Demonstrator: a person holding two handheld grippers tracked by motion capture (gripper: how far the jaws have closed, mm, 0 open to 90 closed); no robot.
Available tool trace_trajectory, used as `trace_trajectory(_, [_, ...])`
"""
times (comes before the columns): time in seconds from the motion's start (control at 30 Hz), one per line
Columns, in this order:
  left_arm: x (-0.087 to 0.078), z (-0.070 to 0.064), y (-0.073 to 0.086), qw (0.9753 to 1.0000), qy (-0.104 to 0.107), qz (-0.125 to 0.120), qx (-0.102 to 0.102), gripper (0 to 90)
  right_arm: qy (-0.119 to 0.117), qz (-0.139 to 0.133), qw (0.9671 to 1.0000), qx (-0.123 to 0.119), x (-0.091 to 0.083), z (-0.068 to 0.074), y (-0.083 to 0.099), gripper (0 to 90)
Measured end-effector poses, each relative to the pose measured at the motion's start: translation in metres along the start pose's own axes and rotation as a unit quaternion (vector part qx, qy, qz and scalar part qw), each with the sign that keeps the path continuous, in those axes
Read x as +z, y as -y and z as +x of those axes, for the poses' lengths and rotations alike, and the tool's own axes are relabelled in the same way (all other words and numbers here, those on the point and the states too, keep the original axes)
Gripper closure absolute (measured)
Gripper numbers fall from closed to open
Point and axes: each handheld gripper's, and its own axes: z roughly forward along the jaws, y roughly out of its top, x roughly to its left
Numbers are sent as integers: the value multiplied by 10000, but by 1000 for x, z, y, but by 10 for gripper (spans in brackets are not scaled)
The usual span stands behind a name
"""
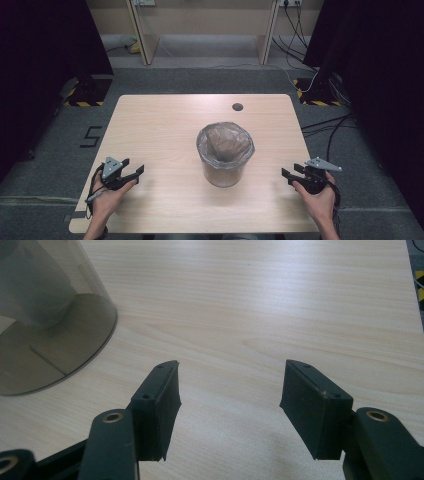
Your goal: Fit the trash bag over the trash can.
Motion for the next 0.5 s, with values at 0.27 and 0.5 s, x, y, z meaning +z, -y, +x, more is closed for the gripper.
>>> trace_trajectory(0.27, [4, 6, 11, 9999, -89, 78, -56, 334, 74, -6, 10000, -17, 5, -3, 8, 402])
trace_trajectory(0.5, [6, 8, 16, 9998, -159, 19, -100, 334, 118, -42, 9999, -18, 7, -5, 12, 399])
